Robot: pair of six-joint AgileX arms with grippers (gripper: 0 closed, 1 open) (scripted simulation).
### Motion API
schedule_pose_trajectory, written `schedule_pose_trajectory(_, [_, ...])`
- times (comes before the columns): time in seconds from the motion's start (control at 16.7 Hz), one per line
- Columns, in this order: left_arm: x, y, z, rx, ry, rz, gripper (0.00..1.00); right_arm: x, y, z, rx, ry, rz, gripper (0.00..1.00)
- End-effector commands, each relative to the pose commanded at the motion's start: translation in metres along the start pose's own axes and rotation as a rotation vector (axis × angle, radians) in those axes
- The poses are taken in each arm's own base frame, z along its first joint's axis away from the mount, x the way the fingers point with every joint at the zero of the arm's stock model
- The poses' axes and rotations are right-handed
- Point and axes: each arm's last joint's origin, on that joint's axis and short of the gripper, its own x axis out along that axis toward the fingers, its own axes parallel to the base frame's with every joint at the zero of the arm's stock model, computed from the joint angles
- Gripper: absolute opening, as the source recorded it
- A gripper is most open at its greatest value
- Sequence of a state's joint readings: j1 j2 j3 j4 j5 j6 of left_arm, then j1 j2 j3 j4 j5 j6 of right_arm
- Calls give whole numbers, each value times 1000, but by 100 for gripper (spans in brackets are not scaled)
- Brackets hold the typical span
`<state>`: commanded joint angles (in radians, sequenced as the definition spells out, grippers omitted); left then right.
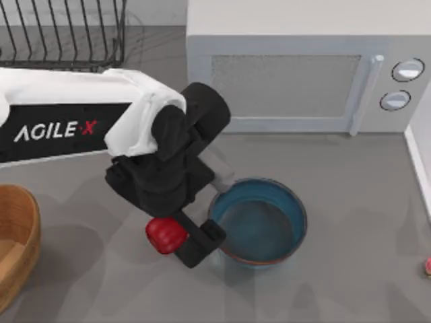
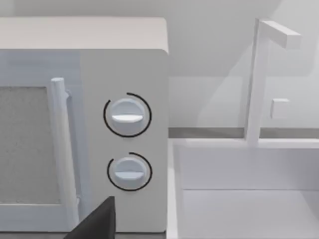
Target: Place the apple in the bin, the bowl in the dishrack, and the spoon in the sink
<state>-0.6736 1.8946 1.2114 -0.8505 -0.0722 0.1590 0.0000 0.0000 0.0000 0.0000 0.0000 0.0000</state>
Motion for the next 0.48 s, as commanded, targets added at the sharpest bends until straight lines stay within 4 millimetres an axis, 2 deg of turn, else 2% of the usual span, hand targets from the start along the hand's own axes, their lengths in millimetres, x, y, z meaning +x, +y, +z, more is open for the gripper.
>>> schedule_pose_trajectory(0.24, [30,0,-1,0,0,0,100,0,0,0,0,0,0,100])
schedule_pose_trajectory(0.48, [34,0,-2,0,0,0,100,0,0,0,0,0,0,100])
